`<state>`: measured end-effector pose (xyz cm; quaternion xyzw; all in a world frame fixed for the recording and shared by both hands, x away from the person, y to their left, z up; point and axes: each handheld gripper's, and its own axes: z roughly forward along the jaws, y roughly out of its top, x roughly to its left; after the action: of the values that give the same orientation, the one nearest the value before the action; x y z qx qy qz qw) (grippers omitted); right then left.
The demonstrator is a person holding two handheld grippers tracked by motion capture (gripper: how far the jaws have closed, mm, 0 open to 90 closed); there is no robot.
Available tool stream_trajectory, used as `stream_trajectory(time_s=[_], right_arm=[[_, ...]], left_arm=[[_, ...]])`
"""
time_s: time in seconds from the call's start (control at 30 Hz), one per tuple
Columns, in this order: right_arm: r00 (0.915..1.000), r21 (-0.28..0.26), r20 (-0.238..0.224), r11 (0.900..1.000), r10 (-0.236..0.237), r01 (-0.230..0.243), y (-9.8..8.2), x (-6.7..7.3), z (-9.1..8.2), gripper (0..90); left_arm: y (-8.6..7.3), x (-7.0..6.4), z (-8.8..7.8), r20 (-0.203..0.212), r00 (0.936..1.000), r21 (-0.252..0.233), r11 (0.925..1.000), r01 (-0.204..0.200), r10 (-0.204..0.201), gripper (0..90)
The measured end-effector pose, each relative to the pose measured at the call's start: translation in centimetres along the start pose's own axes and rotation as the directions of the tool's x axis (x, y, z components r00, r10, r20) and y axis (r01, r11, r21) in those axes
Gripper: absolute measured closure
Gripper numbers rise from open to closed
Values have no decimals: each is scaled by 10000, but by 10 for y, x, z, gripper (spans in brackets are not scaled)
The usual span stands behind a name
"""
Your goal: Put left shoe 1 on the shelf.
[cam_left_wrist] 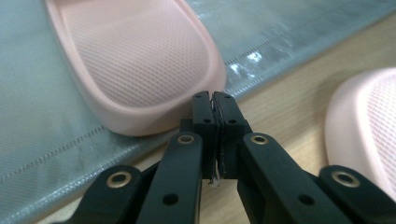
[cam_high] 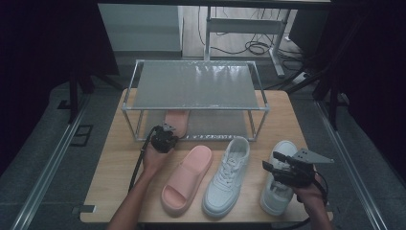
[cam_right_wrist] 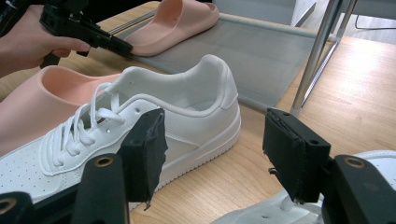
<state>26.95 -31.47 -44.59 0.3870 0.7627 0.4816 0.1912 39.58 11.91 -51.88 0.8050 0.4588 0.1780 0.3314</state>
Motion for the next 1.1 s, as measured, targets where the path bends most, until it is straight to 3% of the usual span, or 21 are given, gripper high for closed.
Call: stream_trajectory(time_s=[0.23, 0.33, 0.73, 0.9, 1.1], right_arm=[[10000, -62, 22, 10000, -5, 5, 0, 0, -1, 397], [10000, -61, 19, 10000, -6, 6, 1, 0, -1, 396], [10000, 0, 11, 10000, -29, 29, 0, 2, 1, 397], [10000, 42, 2, 10000, -17, 17, -1, 2, 2, 396], [10000, 61, 12, 10000, -9, 9, -1, 2, 2, 396]], left_arm=[[-9, -4, -25, 342, 9994, -435, 9991, -5, 20, 893], [-18, -5, -41, 483, 9988, -672, 9977, 51, -19, 894], [-59, -5, -82, 831, 9962, -887, 9954, 352, -278, 881], [-72, -8, -98, 847, 9960, -1380, 9897, 393, -277, 886], [-87, -15, -115, 1117, 9934, -1572, 9866, 433, -258, 886]])
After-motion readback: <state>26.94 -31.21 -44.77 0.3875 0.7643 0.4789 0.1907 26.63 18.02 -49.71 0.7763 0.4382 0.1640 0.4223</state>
